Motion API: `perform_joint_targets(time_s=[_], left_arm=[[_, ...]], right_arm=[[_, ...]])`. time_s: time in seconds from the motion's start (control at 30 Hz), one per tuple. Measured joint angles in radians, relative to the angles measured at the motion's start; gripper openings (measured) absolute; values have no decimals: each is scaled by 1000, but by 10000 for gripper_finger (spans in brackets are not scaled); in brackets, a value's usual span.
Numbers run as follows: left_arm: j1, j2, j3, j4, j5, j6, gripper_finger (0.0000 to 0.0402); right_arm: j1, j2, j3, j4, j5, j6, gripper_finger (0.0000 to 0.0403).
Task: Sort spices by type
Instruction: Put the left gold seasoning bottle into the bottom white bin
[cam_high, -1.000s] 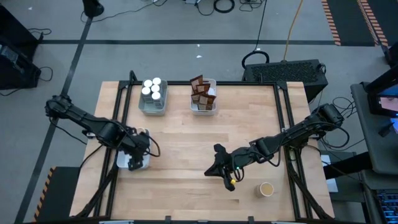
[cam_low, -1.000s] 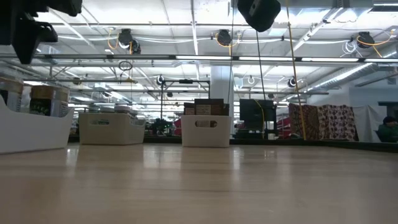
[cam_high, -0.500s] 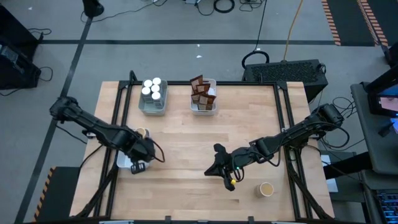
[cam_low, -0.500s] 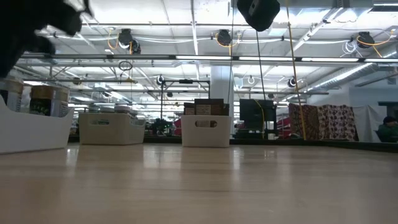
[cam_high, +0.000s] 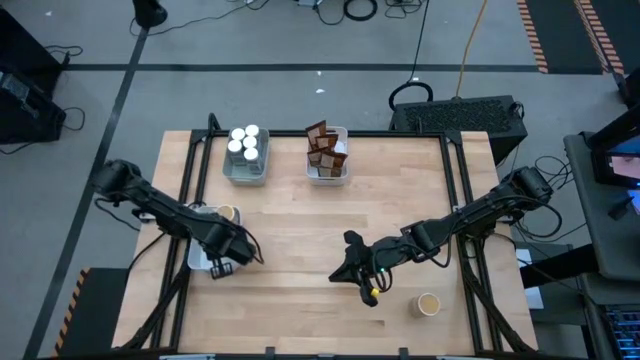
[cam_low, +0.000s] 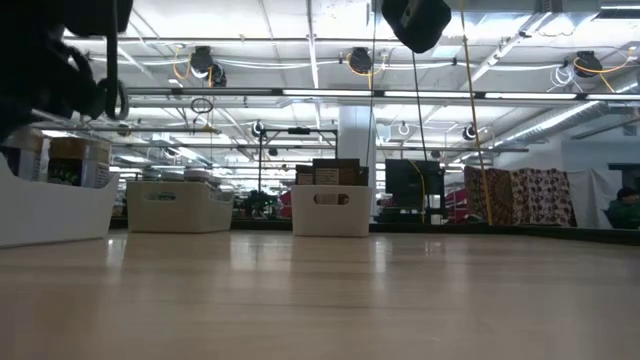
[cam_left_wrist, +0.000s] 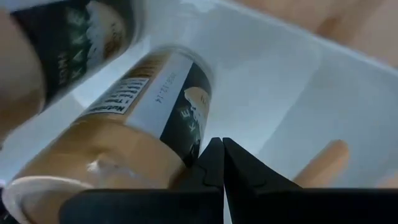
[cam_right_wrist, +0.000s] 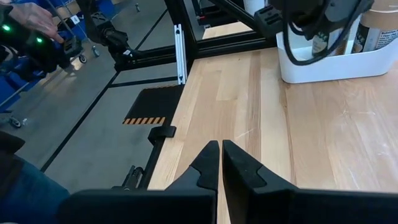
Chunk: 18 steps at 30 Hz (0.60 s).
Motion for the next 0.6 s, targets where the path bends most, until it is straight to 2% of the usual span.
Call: perform_joint_targets(time_s=[0.6], left_arm=[[116, 31, -12, -147, -37, -25, 0]], right_arm=[[1, 0, 0, -5, -2, 5, 0]])
